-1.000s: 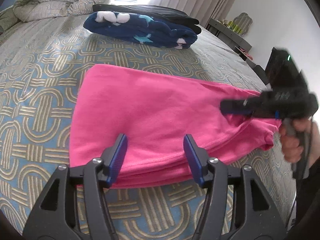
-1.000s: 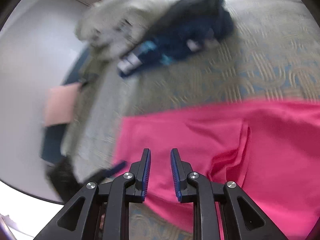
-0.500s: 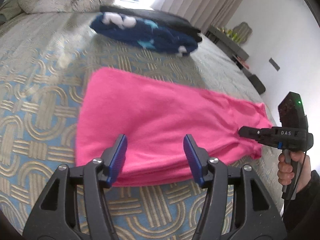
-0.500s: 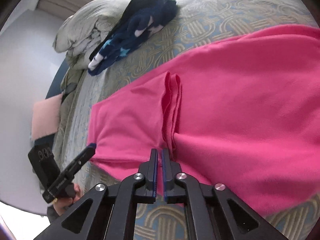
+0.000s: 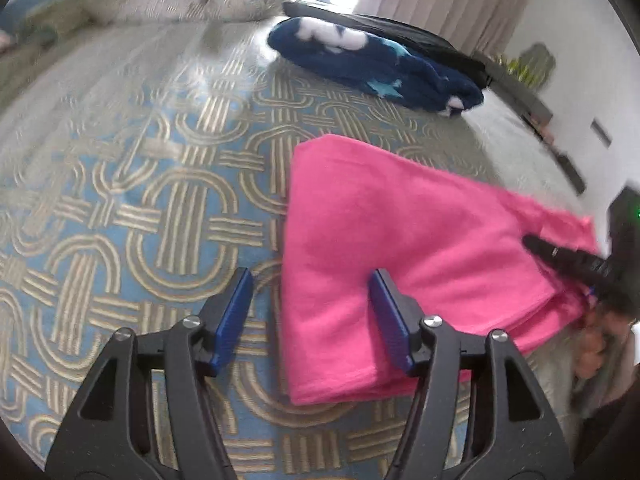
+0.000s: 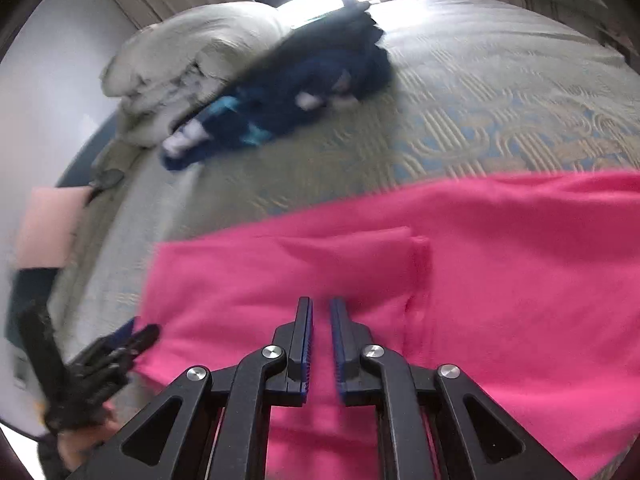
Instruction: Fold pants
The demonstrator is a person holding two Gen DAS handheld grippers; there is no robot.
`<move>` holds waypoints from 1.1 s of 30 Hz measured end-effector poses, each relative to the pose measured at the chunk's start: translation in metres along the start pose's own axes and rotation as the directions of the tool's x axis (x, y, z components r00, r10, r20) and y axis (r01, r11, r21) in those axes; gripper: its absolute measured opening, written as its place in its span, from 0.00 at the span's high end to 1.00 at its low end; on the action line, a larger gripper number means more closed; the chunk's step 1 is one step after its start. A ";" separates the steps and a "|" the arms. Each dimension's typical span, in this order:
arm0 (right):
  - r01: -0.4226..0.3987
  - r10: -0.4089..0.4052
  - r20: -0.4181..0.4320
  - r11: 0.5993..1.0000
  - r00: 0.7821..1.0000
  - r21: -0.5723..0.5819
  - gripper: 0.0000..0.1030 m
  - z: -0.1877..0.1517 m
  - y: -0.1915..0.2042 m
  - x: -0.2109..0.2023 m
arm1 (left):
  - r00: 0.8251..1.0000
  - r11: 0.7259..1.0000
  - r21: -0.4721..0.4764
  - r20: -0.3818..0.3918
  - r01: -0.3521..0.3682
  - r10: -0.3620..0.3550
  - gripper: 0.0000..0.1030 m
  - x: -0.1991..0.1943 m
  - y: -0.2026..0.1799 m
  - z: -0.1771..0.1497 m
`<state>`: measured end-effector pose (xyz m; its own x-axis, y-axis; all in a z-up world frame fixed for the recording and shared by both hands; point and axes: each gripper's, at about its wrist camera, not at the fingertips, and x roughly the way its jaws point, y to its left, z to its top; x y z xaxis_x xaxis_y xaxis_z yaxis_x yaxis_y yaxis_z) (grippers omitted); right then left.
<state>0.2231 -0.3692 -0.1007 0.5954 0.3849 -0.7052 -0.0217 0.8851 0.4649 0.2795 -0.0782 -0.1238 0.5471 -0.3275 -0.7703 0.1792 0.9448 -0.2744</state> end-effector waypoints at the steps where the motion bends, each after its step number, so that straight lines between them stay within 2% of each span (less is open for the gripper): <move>1: -0.035 0.035 0.014 0.999 0.999 0.024 1.00 -0.001 -0.014 -0.002 | 1.000 1.000 0.015 0.002 -0.012 0.012 0.38 0.000 0.000 0.000; 3: -0.063 0.061 0.033 0.995 0.998 0.083 1.00 -0.001 -0.030 -0.008 | 0.999 0.999 0.040 0.011 -0.036 0.035 0.37 0.000 -0.003 -0.001; 4: -0.054 0.050 0.044 0.993 0.998 0.103 1.00 0.000 -0.037 -0.014 | 0.998 0.997 0.051 0.015 -0.063 0.062 0.33 -0.001 -0.006 -0.001; 5: -0.041 0.036 0.051 0.994 0.998 0.098 1.00 0.000 -0.037 -0.017 | 0.996 0.994 0.061 0.019 -0.091 0.090 0.29 -0.002 -0.009 -0.001; 8: -0.026 0.021 0.048 0.995 0.999 0.097 1.00 0.001 -0.032 -0.018 | 0.987 0.984 0.082 0.032 -0.157 0.155 0.28 -0.006 -0.018 -0.002; 11: -0.090 0.087 0.027 0.980 0.996 0.178 0.85 0.000 -0.032 -0.025 | 0.982 0.977 0.107 0.060 -0.183 0.177 0.28 -0.024 -0.030 -0.003; 13: -0.165 0.157 0.053 0.962 0.986 0.216 0.63 -0.002 -0.031 -0.038 | 0.980 0.974 0.139 0.107 -0.181 0.167 0.28 -0.042 -0.047 -0.004; 15: -0.181 0.166 0.083 0.959 0.983 0.220 0.50 -0.005 -0.032 -0.055 | 0.982 0.973 0.164 0.125 -0.164 0.145 0.28 -0.053 -0.063 -0.004; 16: -0.189 0.169 0.105 0.956 0.980 0.224 0.47 -0.008 -0.035 -0.069 | 0.984 0.974 0.173 0.129 -0.148 0.126 0.28 -0.058 -0.073 -0.004; 19: -0.233 0.198 0.151 0.933 0.969 0.273 0.40 -0.017 -0.053 -0.101 | 0.987 0.972 0.208 0.137 -0.110 0.082 0.17 -0.066 -0.101 -0.005; 21: -0.246 0.202 0.169 0.920 0.965 0.304 0.35 -0.023 -0.066 -0.118 | 0.987 0.964 0.250 0.153 -0.086 0.049 0.16 -0.069 -0.126 -0.010; 25: -0.123 0.077 0.178 0.957 0.981 0.263 0.29 -0.034 -0.084 -0.159 | 0.990 0.952 0.305 0.141 -0.018 -0.027 0.15 -0.069 -0.174 -0.024; 28: -0.029 -0.031 0.197 0.956 0.980 0.292 0.27 -0.042 -0.102 -0.183 | 0.988 0.933 0.360 0.142 0.012 -0.067 0.15 -0.068 -0.206 -0.035; 30: 0.156 -0.212 0.189 0.949 0.959 0.274 0.27 -0.046 -0.107 -0.199 | 0.985 0.913 0.408 0.146 0.020 -0.087 0.13 -0.066 -0.228 -0.042; 33: 0.235 -0.287 0.200 0.939 0.937 0.250 0.26 -0.051 -0.115 -0.215 | 0.983 0.885 0.464 0.142 0.037 -0.115 0.12 -0.062 -0.256 -0.051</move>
<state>0.0561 -0.5402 -0.0296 0.7248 0.0539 -0.6868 0.3202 0.8563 0.4051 0.1581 -0.3008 -0.0350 0.6333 -0.4289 -0.6443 0.5577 0.8300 -0.0043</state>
